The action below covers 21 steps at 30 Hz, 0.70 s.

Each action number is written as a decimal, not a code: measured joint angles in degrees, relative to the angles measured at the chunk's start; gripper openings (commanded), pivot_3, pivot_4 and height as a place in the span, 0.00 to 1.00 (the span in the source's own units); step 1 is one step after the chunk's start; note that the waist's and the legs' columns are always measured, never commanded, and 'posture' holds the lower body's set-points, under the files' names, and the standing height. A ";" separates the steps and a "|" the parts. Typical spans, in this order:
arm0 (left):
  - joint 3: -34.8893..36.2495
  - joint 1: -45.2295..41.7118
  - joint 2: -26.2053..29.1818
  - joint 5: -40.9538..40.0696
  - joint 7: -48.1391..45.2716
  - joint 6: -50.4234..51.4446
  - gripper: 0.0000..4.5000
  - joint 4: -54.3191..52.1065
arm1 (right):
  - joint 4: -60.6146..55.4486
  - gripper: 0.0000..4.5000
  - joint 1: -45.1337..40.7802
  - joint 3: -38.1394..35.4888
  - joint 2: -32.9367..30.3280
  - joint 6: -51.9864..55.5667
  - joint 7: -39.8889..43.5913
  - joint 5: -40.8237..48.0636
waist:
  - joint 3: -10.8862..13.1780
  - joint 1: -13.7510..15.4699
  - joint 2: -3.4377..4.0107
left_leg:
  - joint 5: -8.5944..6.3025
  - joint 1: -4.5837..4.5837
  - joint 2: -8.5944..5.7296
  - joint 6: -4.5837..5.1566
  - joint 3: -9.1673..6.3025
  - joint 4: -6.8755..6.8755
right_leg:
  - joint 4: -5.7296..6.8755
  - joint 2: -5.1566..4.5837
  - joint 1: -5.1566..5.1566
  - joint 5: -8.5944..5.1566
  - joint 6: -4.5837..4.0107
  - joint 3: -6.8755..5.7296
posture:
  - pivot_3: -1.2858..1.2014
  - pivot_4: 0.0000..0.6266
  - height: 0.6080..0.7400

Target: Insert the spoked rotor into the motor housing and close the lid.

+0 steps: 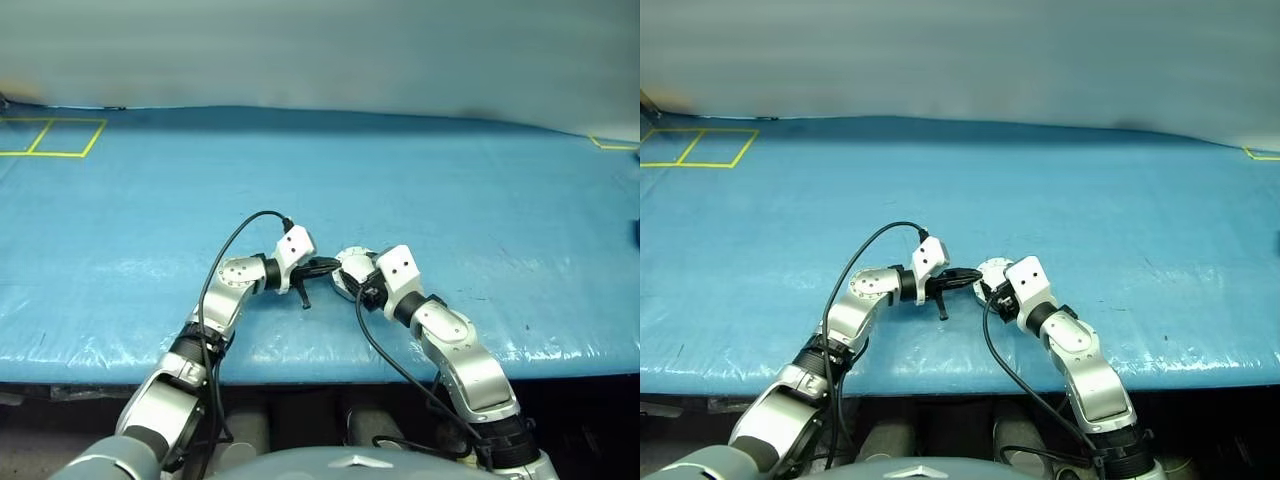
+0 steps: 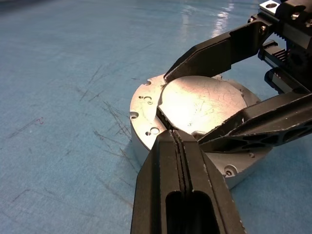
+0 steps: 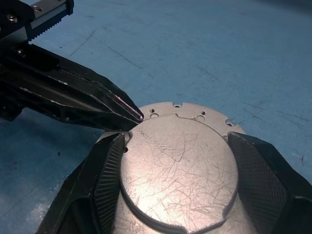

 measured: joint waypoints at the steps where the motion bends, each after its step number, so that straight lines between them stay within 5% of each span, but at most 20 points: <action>1: -0.09 -0.02 0.00 0.07 0.00 -0.20 0.00 0.14 | -0.07 0.84 0.09 0.02 -0.04 -0.19 0.00 -0.09 | -0.02 0.06 -0.01 | 0.00 0.00 0.00 0.00 0.00 0.00 | 0.00 0.00 0.00 0.00 0.00 0.00 | 0.52 0.24 1.00; 4: -0.21 -0.16 0.02 0.27 0.19 -1.00 0.00 0.68 | -1.23 0.99 1.73 0.42 0.06 -0.75 0.28 0.18 | -0.09 0.09 -0.06 | 0.00 0.01 0.00 0.01 -0.01 0.00 | 0.00 0.00 0.01 -0.02 0.02 0.00 | 0.52 0.24 1.00; 14: -0.11 -0.41 -0.02 1.24 0.75 -1.85 0.00 1.44 | -4.72 0.99 3.54 -1.60 0.13 -0.88 1.42 2.71 | -0.08 -0.25 -0.05 | 0.00 0.00 0.01 0.01 -0.01 0.06 | 0.04 0.02 0.00 -0.11 0.19 0.01 | 0.52 0.24 1.00; 21: -0.16 -0.47 -0.29 1.42 0.76 -2.29 0.00 1.87 | -10.74 0.99 5.39 -12.64 5.39 -1.33 -0.40 14.23 | -0.07 0.06 -0.05 | 0.00 -0.07 -0.01 0.01 -0.02 0.06 | 0.00 -0.01 -0.02 -0.08 0.20 0.01 | 0.52 0.24 1.00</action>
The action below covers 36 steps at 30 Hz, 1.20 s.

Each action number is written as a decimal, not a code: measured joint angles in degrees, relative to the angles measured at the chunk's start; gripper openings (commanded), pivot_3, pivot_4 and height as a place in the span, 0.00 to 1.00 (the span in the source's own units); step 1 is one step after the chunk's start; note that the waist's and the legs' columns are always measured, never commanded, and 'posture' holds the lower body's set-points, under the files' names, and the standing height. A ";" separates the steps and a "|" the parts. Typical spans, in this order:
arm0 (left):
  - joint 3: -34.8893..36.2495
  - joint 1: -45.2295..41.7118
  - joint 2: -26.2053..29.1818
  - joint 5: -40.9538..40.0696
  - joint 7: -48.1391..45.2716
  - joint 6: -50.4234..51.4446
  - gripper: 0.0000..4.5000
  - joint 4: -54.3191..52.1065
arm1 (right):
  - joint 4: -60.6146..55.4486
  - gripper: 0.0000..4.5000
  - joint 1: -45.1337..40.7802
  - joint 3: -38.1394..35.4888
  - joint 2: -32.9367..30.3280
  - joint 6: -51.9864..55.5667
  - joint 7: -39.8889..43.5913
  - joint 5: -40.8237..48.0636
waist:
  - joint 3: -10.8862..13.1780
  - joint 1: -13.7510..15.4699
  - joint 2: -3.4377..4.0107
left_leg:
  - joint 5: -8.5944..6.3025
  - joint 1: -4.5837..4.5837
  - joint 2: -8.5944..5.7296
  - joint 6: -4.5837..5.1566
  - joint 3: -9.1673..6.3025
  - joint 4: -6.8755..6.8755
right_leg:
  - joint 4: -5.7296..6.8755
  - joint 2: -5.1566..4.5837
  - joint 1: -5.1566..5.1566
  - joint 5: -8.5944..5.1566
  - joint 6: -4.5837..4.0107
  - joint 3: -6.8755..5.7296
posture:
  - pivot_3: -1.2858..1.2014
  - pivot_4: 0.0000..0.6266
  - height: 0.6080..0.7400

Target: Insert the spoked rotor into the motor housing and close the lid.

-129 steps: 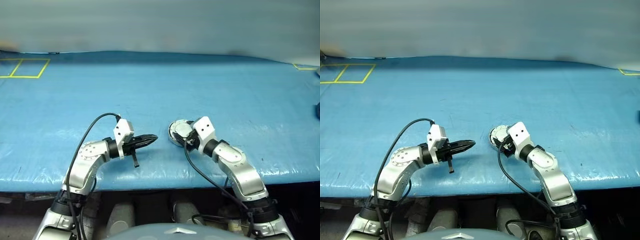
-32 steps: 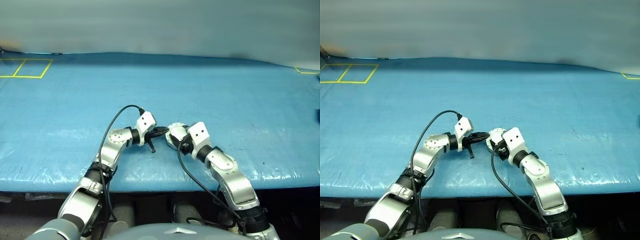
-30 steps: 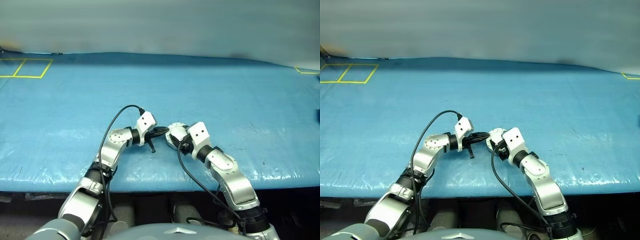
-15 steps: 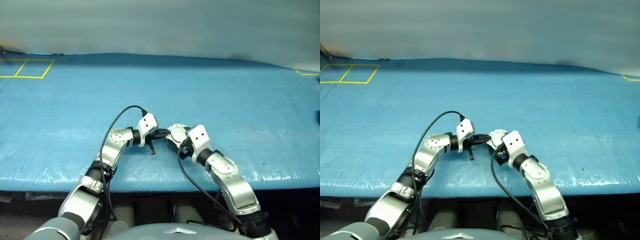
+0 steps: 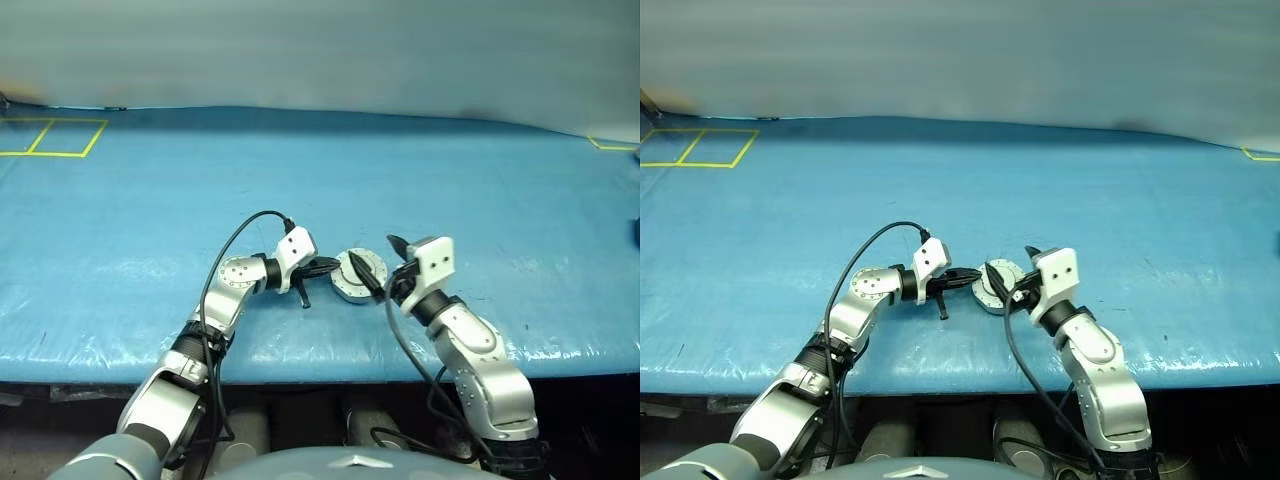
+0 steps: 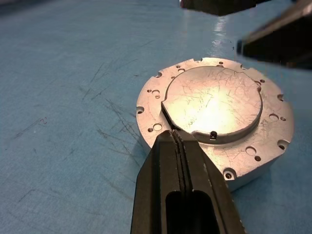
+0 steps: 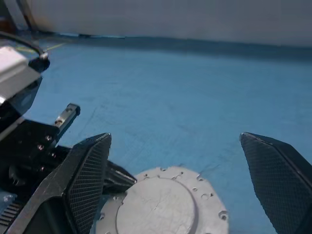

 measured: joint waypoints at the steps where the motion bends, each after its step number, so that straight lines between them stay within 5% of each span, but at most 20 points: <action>1: 0.00 -0.01 0.00 0.09 -0.01 -0.06 0.00 0.01 | -0.19 0.99 0.67 -1.31 0.23 1.23 -0.29 1.53 | 0.00 0.01 0.00 | 0.00 0.00 0.00 0.00 -0.01 -0.01 | 0.00 0.00 0.00 0.01 -0.01 0.00 | 0.52 0.24 1.00; 7: 0.01 -0.11 0.12 0.33 -0.04 -0.40 0.00 0.15 | 2.05 0.99 6.54 -14.93 1.24 20.25 -3.22 23.62 | 0.01 -0.09 0.02 | 0.00 0.02 0.01 0.01 -0.01 -0.01 | 0.02 -0.01 0.01 0.08 -0.23 0.01 | 0.52 0.24 1.00; 14: 0.33 -0.09 0.61 0.37 -0.05 -0.60 0.00 0.21 | 3.39 0.99 8.20 -17.36 1.40 26.94 -3.14 35.08 | 0.03 -0.65 0.11 | 0.00 0.04 0.02 0.01 -0.02 -0.02 | 0.05 0.03 0.00 -0.21 -0.15 0.02 | 0.52 0.24 1.00; 28: 0.33 0.76 1.48 0.40 -0.04 -0.02 0.00 -1.20 | 13.66 0.99 1.91 -14.26 6.56 23.32 -3.70 39.11 | 0.04 -0.69 0.14 | 0.00 0.01 0.02 0.01 -0.02 -0.08 | 0.02 0.02 -0.03 -0.06 0.12 0.02 | 0.52 0.24 1.00; 31: 0.32 1.00 1.55 0.42 -0.04 0.12 0.00 -1.60 | 14.20 0.86 1.93 -14.06 7.04 22.14 -3.70 39.11 | 0.04 -0.71 0.14 | 0.00 0.02 0.02 0.02 -0.02 -0.07 | 0.02 0.03 -0.03 -0.06 0.11 0.02 | 0.52 0.24 1.00; 36: 0.32 1.01 1.79 0.64 -0.05 0.10 0.00 -1.60 | 14.34 0.48 2.40 -13.80 7.60 21.00 -3.64 39.20 | 0.04 -0.69 0.15 | 0.00 0.01 0.02 0.01 -0.02 -0.08 | 0.01 0.02 -0.04 -0.07 0.11 0.02 | 0.52 0.24 1.00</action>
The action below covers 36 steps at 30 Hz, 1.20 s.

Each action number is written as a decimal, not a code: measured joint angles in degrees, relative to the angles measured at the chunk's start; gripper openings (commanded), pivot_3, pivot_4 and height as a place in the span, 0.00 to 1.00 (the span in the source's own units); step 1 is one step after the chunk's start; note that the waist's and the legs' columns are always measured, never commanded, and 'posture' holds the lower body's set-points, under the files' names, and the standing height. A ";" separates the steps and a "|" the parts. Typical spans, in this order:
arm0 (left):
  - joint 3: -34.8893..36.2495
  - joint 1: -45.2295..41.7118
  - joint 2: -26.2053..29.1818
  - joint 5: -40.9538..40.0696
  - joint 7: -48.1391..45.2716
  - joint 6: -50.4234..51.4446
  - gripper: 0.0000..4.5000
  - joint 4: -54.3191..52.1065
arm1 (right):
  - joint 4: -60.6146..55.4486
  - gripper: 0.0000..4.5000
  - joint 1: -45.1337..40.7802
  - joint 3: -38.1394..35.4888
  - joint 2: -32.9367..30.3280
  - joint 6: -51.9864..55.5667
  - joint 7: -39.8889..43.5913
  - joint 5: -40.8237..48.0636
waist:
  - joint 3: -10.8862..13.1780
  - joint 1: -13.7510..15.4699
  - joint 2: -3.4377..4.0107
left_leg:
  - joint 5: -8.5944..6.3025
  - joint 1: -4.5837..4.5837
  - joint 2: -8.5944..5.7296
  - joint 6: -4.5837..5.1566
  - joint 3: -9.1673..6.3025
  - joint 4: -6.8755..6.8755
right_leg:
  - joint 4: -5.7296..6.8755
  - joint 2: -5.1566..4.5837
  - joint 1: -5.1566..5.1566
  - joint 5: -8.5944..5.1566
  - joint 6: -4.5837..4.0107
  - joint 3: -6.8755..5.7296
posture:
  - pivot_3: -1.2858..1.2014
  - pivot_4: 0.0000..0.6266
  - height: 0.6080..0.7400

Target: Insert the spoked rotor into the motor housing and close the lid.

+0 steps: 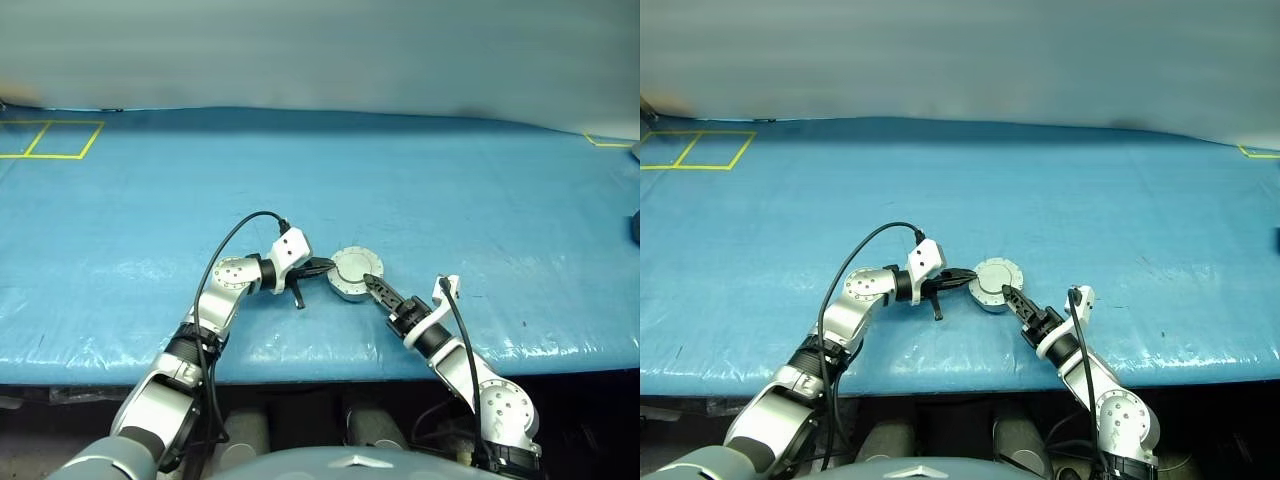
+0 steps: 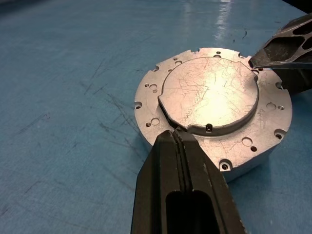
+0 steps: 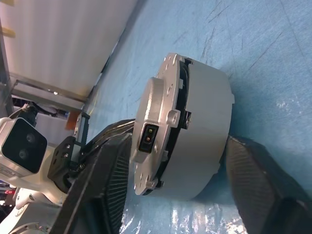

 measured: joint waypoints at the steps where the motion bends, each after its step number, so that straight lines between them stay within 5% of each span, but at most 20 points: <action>1: 0.08 0.00 0.21 0.24 0.10 0.03 0.00 0.18 | -0.35 0.42 0.24 0.09 0.29 -0.46 0.33 0.39 | 0.00 0.02 0.01 | 0.00 0.01 0.00 0.00 0.00 -0.01 | 0.00 0.00 0.00 0.00 0.00 0.00 | 0.52 0.24 1.00; 4: 0.08 0.02 0.59 0.23 -0.02 -0.06 0.00 0.25 | -0.58 0.27 0.76 0.43 0.35 -0.94 0.37 0.53 | -0.01 0.16 0.02 | 0.00 0.00 -0.03 0.00 -0.01 0.00 | -0.01 -0.03 0.02 0.00 0.00 0.00 | 0.52 0.24 1.00; 24: 2.36 3.40 2.13 -5.48 -4.57 6.88 0.00 -6.01 | 0.09 0.27 0.18 2.15 2.09 -2.94 -2.21 0.60 | 0.07 -0.89 0.11 | 0.00 -0.04 0.04 0.00 0.00 -0.02 | 0.01 0.01 -0.08 -0.01 -0.02 0.00 | 0.52 0.24 1.00; 36: 15.46 8.36 3.37 -21.14 0.81 23.99 0.00 -20.67 | 2.26 0.27 -0.27 0.11 6.16 -2.89 -4.48 7.11 | 0.38 -1.77 0.38 | 0.00 -0.17 0.08 0.00 -0.01 -0.02 | 0.04 0.02 -0.21 0.00 0.00 0.01 | 0.52 0.24 1.00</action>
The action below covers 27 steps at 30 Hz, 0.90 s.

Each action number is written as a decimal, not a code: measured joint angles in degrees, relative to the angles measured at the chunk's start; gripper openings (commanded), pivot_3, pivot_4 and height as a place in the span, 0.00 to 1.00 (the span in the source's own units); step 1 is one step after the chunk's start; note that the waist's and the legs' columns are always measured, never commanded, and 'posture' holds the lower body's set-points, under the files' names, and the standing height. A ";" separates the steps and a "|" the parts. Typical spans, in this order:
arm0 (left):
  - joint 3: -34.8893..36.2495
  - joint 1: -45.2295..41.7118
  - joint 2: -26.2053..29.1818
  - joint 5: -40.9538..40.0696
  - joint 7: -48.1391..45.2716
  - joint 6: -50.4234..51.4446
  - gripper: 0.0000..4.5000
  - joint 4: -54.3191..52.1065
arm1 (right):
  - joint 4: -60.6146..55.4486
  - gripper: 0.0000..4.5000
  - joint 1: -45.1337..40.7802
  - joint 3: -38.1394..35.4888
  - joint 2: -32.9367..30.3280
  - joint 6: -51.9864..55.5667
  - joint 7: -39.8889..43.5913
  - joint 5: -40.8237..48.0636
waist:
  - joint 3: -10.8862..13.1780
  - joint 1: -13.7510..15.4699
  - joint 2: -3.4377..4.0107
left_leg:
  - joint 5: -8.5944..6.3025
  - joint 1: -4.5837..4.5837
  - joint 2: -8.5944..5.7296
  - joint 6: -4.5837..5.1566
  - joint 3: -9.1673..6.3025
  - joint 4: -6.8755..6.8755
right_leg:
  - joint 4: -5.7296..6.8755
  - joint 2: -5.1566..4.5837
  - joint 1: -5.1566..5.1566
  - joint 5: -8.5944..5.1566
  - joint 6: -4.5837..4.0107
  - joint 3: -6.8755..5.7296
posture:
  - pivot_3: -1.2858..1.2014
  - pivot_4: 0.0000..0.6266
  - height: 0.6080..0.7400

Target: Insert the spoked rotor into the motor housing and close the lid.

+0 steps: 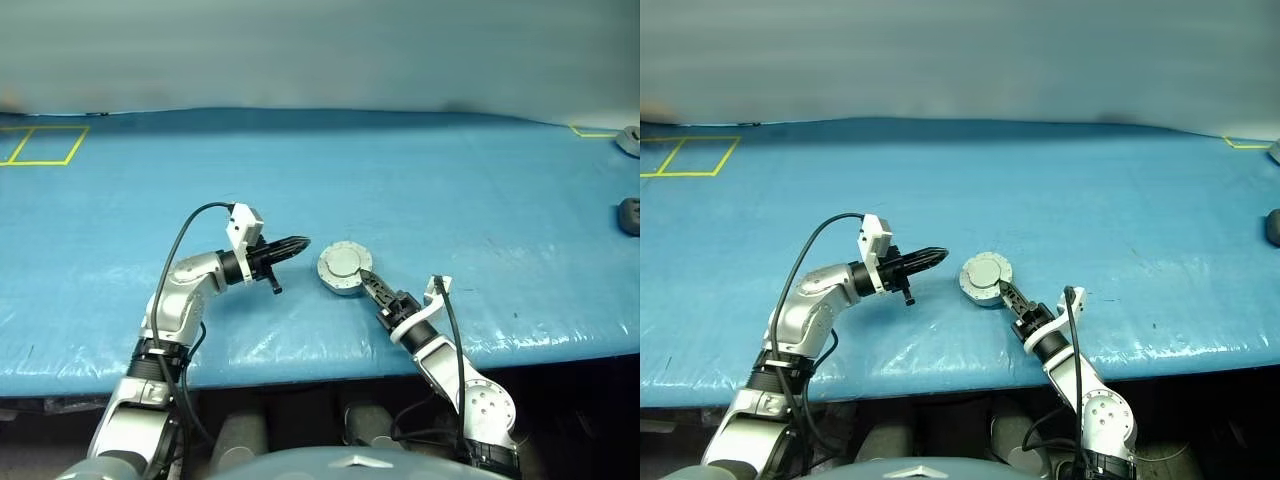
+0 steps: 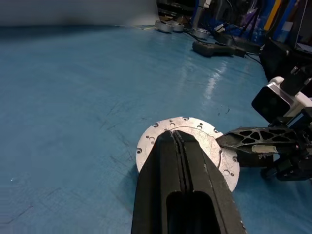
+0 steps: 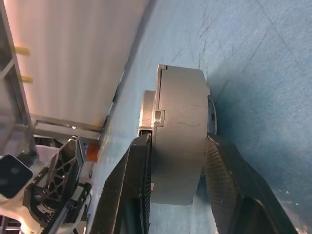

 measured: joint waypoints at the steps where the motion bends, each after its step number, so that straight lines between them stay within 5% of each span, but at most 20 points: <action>1: 0.97 0.66 -0.26 -0.95 1.11 1.27 0.00 -0.48 | -0.05 0.27 0.04 -0.30 0.16 0.03 -0.04 0.94 | 0.09 0.05 0.06 | 0.00 -0.11 -0.01 0.00 0.00 0.00 | 0.00 0.00 -0.10 0.01 0.02 -0.01 | 0.52 0.24 1.00; 11: 7.08 6.52 -2.98 -10.53 8.50 9.14 0.04 -6.06 | -5.53 0.27 -5.02 1.52 0.39 -0.97 -0.80 8.84 | 0.47 0.02 0.27 | 0.00 -0.76 0.00 -0.01 -0.09 0.00 | -0.01 0.02 -0.70 0.18 -0.27 -0.07 | 0.52 0.24 1.00; 25: 11.86 13.67 -5.79 -28.79 8.55 17.64 0.99 -13.29 | -8.42 0.27 -8.68 6.07 -2.52 -0.25 -3.75 13.89 | 0.48 0.13 0.25 | 0.01 -0.93 -0.05 -0.02 -0.08 0.10 | 0.04 -0.01 -0.86 0.20 -0.29 -0.06 | 0.52 0.24 1.00; 27: 12.10 13.66 -6.52 -29.99 8.96 17.67 0.99 -13.39 | -8.44 0.27 -8.68 6.44 -3.69 0.06 -4.00 14.11 | 0.48 0.13 0.25 | 0.01 -0.93 -0.04 -0.02 -0.08 0.15 | 0.05 0.00 -0.85 0.21 -0.29 -0.06 | 0.52 0.24 1.00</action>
